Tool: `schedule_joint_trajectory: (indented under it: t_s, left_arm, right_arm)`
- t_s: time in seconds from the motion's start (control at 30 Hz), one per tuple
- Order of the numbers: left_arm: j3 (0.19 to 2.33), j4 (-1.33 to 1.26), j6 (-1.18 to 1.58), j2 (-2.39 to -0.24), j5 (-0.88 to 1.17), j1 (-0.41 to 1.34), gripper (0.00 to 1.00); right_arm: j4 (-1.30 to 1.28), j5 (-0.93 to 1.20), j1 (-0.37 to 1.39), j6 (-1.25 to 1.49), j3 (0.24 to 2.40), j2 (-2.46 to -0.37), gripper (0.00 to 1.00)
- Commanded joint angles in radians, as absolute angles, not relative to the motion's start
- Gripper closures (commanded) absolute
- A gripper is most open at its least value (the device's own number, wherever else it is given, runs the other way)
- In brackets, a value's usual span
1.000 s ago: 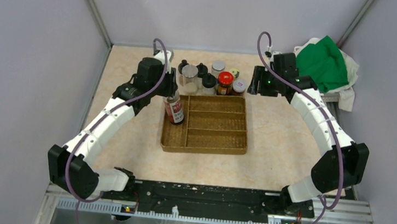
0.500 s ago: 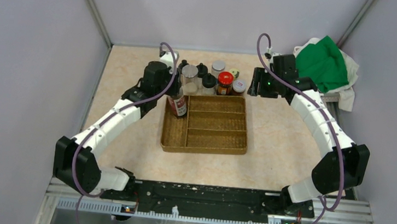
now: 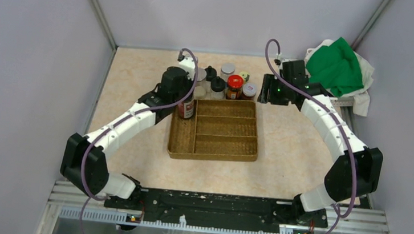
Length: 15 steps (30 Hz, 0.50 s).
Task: Organize the condiment bottles
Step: Place the bottle in the storage box.
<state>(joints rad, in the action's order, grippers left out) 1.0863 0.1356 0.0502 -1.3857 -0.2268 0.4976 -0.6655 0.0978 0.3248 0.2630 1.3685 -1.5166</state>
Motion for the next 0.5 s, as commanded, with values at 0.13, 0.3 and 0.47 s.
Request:
schedule_joint_trajectory:
  t_s: [0.13,0.3,0.47]
  left_arm:
    - [1.115,-0.078,-0.026,-1.383,-0.342,0.510,1.00]
    - [1.107,-0.067,-0.008,-1.389,-0.355,0.511,0.77]
    - [1.104,-0.051,-0.002,-1.391,-0.356,0.511,0.41]
  right_arm:
    - [-0.624,0.091,0.336,0.255,1.373,-1.528,0.45]
    - [-0.624,0.089,0.336,0.252,1.373,-1.532,0.44]
    - [-0.627,0.087,0.337,0.249,1.373,-1.532,0.43]
